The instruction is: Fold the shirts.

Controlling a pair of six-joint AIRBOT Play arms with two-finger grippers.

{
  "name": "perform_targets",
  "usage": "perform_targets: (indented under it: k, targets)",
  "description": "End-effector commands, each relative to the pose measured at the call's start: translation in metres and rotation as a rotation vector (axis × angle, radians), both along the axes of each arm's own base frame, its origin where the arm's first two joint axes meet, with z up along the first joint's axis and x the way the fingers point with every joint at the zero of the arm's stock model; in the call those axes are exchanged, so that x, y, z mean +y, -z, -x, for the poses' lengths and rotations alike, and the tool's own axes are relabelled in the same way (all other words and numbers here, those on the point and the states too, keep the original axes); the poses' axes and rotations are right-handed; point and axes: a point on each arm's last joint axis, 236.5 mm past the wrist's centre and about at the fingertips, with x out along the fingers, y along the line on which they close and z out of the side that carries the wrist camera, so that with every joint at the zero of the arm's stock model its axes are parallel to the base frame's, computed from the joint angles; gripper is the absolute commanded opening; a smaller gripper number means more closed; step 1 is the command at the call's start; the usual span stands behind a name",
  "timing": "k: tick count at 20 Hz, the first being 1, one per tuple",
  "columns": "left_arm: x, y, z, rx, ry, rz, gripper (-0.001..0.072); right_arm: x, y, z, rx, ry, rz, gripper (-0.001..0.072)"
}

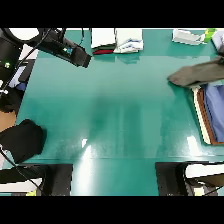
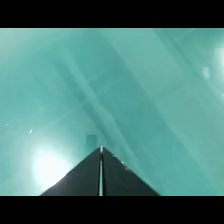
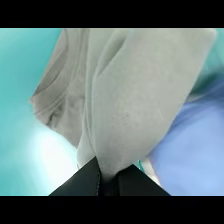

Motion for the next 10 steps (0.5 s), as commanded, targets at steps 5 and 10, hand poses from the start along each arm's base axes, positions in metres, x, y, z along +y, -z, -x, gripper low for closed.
perform_targets:
  k: [5, 10]
  targets:
    - [-0.009, -0.004, 0.002, 0.011, -0.004, 0.048, 0.0025, -0.066, -0.028, 0.017, -0.120, 0.149, -0.012, 0.0022]
    - [-0.009, -0.004, 0.002, 0.013, -0.002, 0.051, 0.0026, -0.073, -0.118, 0.010, -0.330, 0.152, 0.105, 0.0020]
